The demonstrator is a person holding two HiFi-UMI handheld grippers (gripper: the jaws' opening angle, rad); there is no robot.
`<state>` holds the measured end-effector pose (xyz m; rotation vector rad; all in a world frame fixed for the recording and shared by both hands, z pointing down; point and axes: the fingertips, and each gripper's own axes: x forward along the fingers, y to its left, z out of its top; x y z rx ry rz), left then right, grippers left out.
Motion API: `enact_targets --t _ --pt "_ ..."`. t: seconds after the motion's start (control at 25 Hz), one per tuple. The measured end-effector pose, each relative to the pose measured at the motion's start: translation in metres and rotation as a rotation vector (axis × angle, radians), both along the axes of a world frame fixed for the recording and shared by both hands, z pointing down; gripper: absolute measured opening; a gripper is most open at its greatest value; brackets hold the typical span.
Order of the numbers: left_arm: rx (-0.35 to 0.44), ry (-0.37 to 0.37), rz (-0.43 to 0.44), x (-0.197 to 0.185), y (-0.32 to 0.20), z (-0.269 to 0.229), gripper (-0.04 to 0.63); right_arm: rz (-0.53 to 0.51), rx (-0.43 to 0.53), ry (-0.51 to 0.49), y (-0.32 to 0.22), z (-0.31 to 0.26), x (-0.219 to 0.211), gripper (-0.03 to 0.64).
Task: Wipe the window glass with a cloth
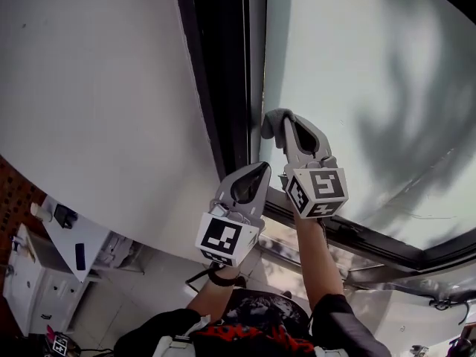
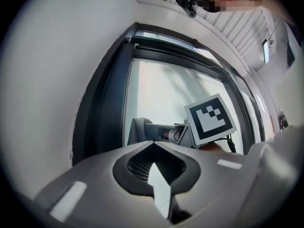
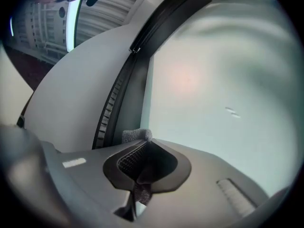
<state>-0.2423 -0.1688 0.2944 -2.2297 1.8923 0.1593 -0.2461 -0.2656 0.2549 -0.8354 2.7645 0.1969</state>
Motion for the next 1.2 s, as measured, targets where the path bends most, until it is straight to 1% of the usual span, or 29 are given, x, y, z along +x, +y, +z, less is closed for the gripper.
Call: enact_targets --t 0.12,0.2,0.36,0.44,0.52,0.6,0.76,0.96,1.08,1.12,1.2 --pt "0.009 0.011 0.050 0.019 0.004 -0.011 -0.020 0.073 0.041 0.005 0.010 -0.015 0.039 0.018" --pt "0.003 0.006 0.106 0.036 -0.001 -0.009 -0.020 0.125 0.051 -0.009 0.011 -0.015 0.071 0.018" --pt "-0.038 0.005 0.249 0.078 -0.032 0.022 -0.020 0.263 0.022 -0.020 -0.006 0.020 0.143 0.018" --pt "-0.045 0.008 0.318 0.113 -0.047 0.029 -0.020 0.344 0.019 -0.036 -0.016 0.026 0.196 0.018" --pt "-0.044 0.002 0.393 0.159 -0.055 0.028 -0.020 0.437 0.032 -0.043 -0.020 0.024 0.259 0.018" --pt "-0.050 -0.017 0.458 0.204 -0.061 0.030 -0.019 0.530 0.033 -0.044 -0.025 0.025 0.320 0.018" --pt "-0.064 -0.059 0.555 0.280 -0.071 0.040 -0.018 0.701 0.003 -0.050 -0.042 0.038 0.438 0.018" --pt "-0.063 -0.068 0.637 0.354 -0.071 0.035 -0.018 0.880 -0.054 -0.035 -0.049 0.046 0.571 0.018" --pt "-0.096 -0.069 0.662 0.381 -0.068 0.042 -0.018 0.997 -0.095 -0.024 -0.046 0.050 0.642 0.018" --pt "-0.096 -0.072 0.658 0.386 -0.069 0.042 -0.019 1.022 -0.097 -0.015 -0.045 0.050 0.656 0.018" --pt "-0.087 -0.081 0.646 0.391 -0.071 0.039 -0.018 1.041 -0.082 0.006 -0.045 0.048 0.658 0.018"
